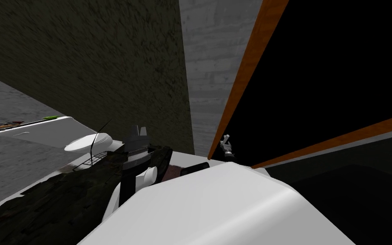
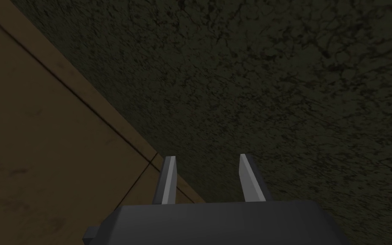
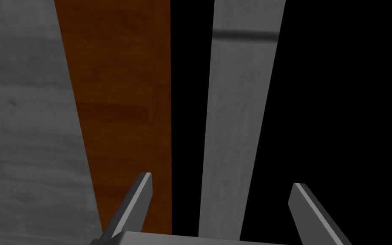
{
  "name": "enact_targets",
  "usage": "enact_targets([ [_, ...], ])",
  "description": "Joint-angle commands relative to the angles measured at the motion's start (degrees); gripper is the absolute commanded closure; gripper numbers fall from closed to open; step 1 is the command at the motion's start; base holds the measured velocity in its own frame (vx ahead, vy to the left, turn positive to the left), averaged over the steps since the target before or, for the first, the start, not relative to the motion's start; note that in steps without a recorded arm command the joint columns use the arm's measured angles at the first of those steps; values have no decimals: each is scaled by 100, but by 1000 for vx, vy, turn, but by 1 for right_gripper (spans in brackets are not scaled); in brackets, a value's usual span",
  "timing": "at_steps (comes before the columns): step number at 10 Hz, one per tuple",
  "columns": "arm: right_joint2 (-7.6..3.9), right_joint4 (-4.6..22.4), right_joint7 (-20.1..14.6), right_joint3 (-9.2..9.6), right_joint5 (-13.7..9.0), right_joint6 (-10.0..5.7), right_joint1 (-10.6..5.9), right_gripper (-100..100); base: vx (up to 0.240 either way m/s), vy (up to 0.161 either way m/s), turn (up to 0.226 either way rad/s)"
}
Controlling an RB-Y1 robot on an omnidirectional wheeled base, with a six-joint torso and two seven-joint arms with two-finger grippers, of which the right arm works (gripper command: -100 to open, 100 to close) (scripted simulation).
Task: Pull the door open
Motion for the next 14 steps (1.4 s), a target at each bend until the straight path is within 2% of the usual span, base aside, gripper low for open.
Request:
enact_targets([
  [1, 0, 0, 0, 0, 0, 0, 0, -100, 40, 8, -18],
  [2, 0, 0, 0, 0, 0, 0, 0, 100, -24, 12, 20],
  [7, 0, 0, 0, 0, 0, 0, 0, 100, -6, -5, -2],
  [8, -80, -38, -96, 105, 46, -55, 55, 100, -116, -14, 92],
  [9, -102, -48, -122, 135, 59, -68, 68, 100, -179, -26, 81],
  [14, -347, -166, -418, 478, 211, -216, 224, 100, -202, -20, 89],
])
